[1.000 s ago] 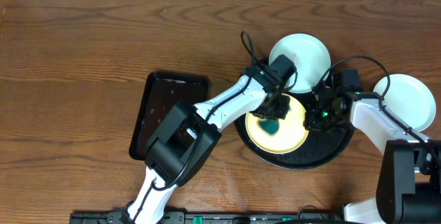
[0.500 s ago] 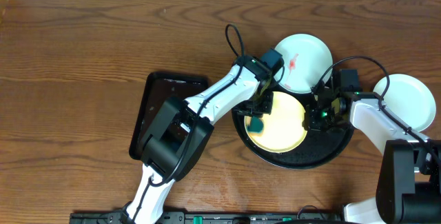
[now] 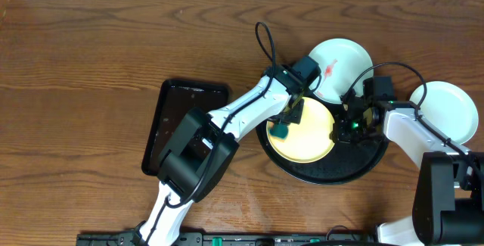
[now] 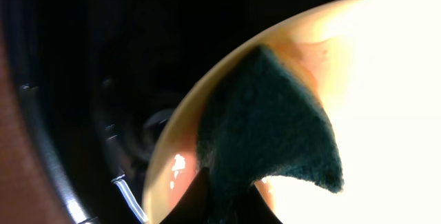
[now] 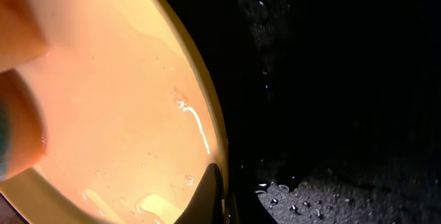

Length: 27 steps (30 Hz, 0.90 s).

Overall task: Clean dirty plates on tray and stack at the side
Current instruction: 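Scrub the yellow plate with the left-held sponge while right gripper holds rim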

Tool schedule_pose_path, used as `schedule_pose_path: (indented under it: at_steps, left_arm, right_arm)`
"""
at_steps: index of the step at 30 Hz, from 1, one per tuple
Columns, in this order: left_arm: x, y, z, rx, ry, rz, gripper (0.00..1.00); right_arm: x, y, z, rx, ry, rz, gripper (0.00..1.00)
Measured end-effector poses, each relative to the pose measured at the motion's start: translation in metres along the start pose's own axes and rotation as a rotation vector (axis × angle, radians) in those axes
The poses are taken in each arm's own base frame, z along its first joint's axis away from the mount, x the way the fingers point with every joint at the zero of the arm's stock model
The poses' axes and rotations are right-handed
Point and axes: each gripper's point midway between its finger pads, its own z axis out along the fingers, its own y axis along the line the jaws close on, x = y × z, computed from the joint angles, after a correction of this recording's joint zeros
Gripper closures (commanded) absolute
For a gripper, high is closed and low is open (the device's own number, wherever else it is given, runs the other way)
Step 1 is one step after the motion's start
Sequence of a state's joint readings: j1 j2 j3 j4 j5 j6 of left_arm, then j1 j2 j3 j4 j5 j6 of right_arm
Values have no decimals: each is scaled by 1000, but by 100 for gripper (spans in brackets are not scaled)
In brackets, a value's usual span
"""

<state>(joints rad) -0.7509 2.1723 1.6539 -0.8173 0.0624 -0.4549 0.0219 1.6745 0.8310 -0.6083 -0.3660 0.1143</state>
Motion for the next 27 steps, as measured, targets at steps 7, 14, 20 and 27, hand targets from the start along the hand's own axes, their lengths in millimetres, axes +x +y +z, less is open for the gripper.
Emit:
schedule_pose_path:
  at_steps: [7, 14, 20, 27]
  left_arm:
    - [-7, -51, 8, 246, 5, 2, 92]
    - [12, -75, 6, 379, 100, 41, 92]
    - [61, -93, -2, 477, 291, 129, 92]
    - [67, -87, -4, 485, 335, 118, 93]
  right_arm:
    - [-1, -2, 0, 10, -4, 7, 99]
    - [-3, -5, -1, 33, -11, 5, 99]
    - [-4, -6, -1, 36, -14, 4, 99]
    - [-5, -6, -2, 39, -16, 3, 99]
